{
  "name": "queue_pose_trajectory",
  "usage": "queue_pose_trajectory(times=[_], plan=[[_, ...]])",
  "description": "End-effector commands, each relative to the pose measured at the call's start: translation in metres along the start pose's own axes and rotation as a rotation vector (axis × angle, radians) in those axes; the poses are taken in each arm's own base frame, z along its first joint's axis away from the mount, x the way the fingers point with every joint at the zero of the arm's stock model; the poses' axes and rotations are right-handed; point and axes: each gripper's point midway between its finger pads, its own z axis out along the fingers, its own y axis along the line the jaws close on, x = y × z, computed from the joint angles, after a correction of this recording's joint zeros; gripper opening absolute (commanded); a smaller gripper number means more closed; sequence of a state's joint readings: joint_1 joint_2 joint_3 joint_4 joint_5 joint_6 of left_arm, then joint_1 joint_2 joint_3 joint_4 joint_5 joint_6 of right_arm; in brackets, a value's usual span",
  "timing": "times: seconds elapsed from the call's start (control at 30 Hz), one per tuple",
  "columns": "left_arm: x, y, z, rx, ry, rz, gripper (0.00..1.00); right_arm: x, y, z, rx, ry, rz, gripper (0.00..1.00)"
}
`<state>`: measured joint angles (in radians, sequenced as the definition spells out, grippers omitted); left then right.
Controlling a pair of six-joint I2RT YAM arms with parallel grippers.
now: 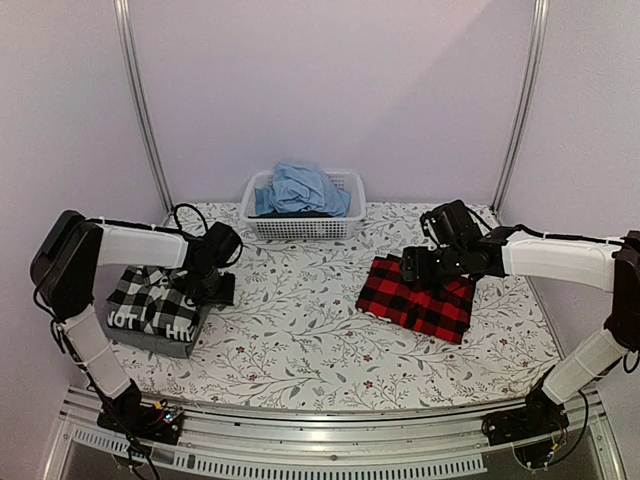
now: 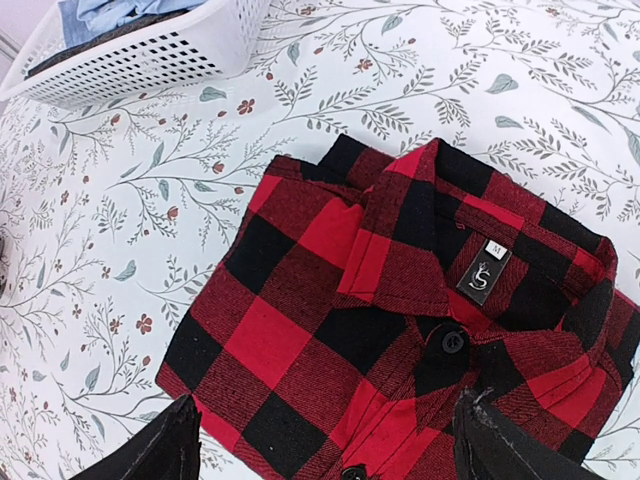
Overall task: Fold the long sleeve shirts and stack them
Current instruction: Move the square-folded shirt to the center of the board.
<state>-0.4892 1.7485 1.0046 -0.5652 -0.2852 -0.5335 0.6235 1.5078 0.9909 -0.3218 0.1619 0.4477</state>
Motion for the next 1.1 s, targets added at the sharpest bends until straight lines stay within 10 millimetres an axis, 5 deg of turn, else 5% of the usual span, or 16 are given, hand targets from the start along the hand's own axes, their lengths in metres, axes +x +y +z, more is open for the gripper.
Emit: queue_pose_trajectory(times=[0.0,0.33,0.67,0.8,0.97,1.07], plan=[[-0.012,0.006,-0.010,-0.049,-0.043,-0.004,0.53,-0.013,0.006,-0.010,-0.022,-0.036,0.001,0.85],[-0.017,0.008,0.029,-0.114,-0.001,0.048,0.43,-0.010,0.003,-0.015,-0.021,-0.037,0.017,0.85],[-0.017,0.030,0.034,-0.267,0.007,0.049,0.40,-0.005,-0.001,-0.020,-0.019,-0.045,0.036,0.85],[-0.011,0.029,0.043,-0.245,0.033,0.055,0.28,-0.005,0.000,-0.020,-0.025,-0.041,0.037,0.85],[-0.005,0.021,0.049,-0.190,0.051,0.068,0.01,-0.004,-0.001,-0.021,-0.025,-0.042,0.038,0.85],[-0.009,0.007,0.042,-0.125,0.038,0.062,0.00,-0.003,-0.001,-0.021,-0.024,-0.040,0.040,0.85]])
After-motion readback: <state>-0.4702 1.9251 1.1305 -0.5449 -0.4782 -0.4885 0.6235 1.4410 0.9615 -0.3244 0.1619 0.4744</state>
